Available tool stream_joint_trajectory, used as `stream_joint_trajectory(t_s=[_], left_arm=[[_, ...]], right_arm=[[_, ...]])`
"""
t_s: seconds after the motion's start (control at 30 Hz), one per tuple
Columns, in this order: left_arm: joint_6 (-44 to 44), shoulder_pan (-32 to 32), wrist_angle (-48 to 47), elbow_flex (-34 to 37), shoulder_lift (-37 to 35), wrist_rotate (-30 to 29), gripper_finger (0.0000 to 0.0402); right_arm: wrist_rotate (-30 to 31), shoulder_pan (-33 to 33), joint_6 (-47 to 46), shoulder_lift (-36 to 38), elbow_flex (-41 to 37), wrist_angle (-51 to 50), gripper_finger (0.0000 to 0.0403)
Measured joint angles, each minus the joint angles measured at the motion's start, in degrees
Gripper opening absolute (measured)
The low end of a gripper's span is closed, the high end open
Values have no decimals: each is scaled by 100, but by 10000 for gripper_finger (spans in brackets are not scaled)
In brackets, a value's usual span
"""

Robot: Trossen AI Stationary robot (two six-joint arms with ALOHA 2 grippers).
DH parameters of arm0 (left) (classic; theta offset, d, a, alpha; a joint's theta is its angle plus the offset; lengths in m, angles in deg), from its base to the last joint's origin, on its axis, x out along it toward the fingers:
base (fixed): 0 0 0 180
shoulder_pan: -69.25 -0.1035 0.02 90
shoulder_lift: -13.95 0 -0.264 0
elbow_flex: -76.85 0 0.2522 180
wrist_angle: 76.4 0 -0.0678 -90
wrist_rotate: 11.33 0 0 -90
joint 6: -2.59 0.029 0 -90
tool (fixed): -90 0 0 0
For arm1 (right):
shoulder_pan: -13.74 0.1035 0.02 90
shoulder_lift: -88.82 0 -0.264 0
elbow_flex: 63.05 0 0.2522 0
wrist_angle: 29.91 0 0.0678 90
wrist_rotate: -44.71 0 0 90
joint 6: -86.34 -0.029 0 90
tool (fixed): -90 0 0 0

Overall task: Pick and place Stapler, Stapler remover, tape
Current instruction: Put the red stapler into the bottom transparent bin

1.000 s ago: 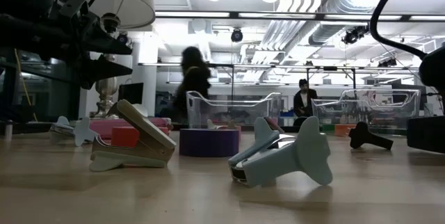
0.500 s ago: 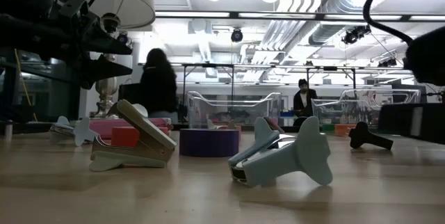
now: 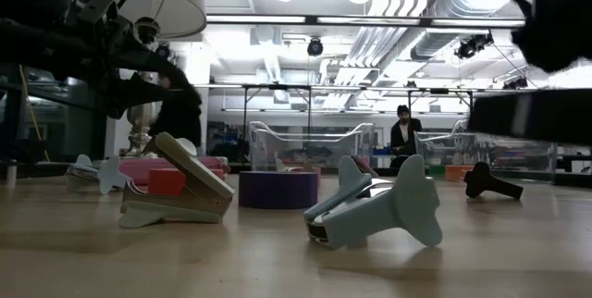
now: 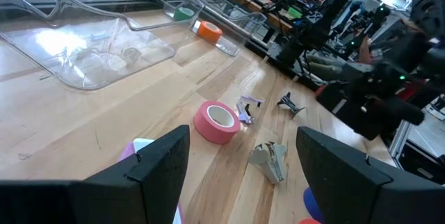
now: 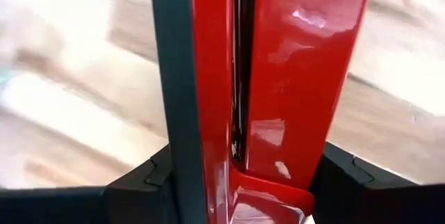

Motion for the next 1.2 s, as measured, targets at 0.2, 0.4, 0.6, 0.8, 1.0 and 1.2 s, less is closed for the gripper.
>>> stream_joint_trajectory(t_s=[0.2,0.4,0.6,0.8,1.0,1.2], left_arm=[[0,0,0,0,0,-1,260],[0,1,0,0,-1,0,260],[0,2,2,0,-2,-1,260],[0,1,1,0,-2,1,260],[0,2,3,0,-2,-1,260],[0,2,4,0,-2,-2,260]], right_arm=[[262,-66,1065,2,652,-524,203],[969,-300,2077,15,1269,-1083,203],[1577,-687,3171,15,1613,-1058,203],[1915,-1209,4428,16,1919,-927,203],[2052,-1672,5336,17,2150,-656,203],[1999,-1979,6062,17,2180,-30,203]])
